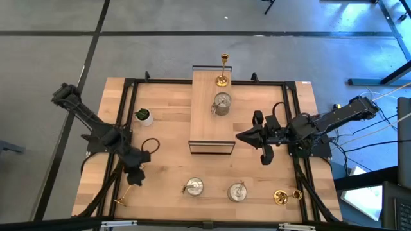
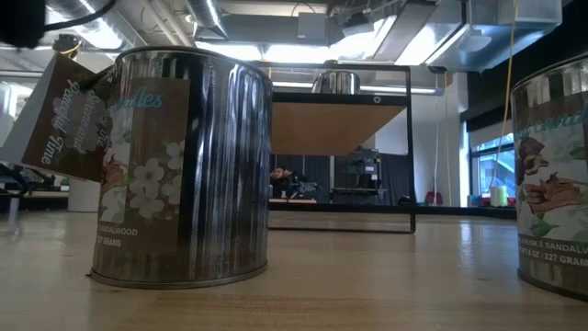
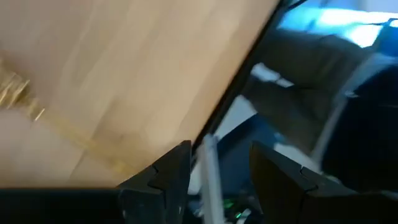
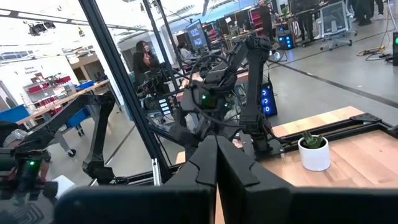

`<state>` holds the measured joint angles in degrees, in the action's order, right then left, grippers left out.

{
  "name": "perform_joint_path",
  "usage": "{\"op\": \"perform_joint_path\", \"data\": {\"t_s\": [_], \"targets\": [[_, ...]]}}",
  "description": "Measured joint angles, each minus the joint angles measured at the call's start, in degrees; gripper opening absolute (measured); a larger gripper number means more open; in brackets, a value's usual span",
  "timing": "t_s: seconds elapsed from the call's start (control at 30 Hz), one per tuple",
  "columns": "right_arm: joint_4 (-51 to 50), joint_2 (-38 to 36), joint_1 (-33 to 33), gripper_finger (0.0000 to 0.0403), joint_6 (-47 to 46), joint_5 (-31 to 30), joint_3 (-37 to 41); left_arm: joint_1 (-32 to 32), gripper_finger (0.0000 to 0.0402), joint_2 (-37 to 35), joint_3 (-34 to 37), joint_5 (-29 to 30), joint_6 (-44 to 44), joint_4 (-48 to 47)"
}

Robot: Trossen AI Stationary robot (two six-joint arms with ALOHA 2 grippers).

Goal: Pick & Place candle stick holders
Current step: Put the left gold candle holder on the shelf

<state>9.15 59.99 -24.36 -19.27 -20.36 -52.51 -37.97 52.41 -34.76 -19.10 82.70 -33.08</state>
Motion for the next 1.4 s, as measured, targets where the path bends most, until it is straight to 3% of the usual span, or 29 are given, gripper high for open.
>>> {"op": "perform_joint_path", "data": {"t_s": [0.17, 0.7, 1.4], "targets": [[0.0, 0.0, 0.4, 0.0003, 0.0, 0.0, 0.0, -3.7, 0.0153, 2.2, 0.0, 0.5, 3.6, -6.5], [0.0, 0.0, 1.2, 0.0003, -2.6, 1.3, 0.0, -4.8, 0.0153, 17.6, 0.0, 1.6, 3.1, -10.3], [0.0, 0.0, 1.2, 0.0003, -2.4, 1.4, 0.0, -4.7, 0.0153, 20.9, 0.0, 1.4, 1.6, -9.8]]}}
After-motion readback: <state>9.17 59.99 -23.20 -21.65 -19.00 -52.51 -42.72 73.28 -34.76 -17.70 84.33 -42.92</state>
